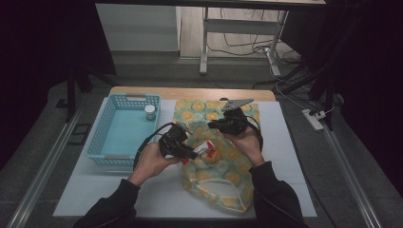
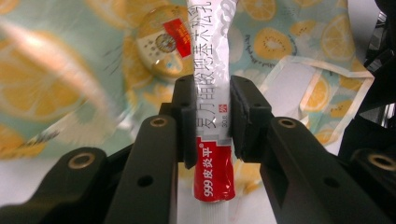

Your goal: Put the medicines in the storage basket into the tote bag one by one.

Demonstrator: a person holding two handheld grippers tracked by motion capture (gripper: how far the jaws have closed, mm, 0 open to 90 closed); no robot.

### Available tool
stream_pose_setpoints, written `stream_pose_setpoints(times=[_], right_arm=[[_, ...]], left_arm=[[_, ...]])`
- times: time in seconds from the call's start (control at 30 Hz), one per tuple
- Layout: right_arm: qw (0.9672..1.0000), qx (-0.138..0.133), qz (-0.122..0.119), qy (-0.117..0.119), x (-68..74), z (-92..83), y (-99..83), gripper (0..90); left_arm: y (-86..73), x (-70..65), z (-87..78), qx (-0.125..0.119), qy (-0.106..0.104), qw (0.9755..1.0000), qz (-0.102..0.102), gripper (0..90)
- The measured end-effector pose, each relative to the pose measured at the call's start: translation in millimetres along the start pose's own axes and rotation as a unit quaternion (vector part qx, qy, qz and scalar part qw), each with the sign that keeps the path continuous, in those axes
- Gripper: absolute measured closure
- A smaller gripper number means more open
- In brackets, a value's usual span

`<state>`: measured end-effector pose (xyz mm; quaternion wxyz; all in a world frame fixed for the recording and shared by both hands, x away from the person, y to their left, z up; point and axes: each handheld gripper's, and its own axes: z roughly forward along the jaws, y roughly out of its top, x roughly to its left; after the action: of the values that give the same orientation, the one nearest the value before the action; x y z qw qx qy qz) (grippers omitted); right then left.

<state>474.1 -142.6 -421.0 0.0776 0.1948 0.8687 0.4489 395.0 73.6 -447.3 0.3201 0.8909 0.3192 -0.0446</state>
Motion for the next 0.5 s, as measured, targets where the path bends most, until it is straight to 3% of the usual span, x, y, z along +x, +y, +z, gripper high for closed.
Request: stream_pose_setpoints(times=[0.3,0.5], right_arm=[[1.0000,-0.004,-0.003,0.000,1.1,-1.1,1.2,89.4],[1.0000,-0.007,-0.001,-0.002,1.7,-2.6,2.1,89.4]], left_arm=[[17.3,-5.7,23.8,0.007,0.007,0.9999,0.008,73.1],[28.0,-7.4,36.4,0.009,0.028,0.9994,0.020,73.1]])
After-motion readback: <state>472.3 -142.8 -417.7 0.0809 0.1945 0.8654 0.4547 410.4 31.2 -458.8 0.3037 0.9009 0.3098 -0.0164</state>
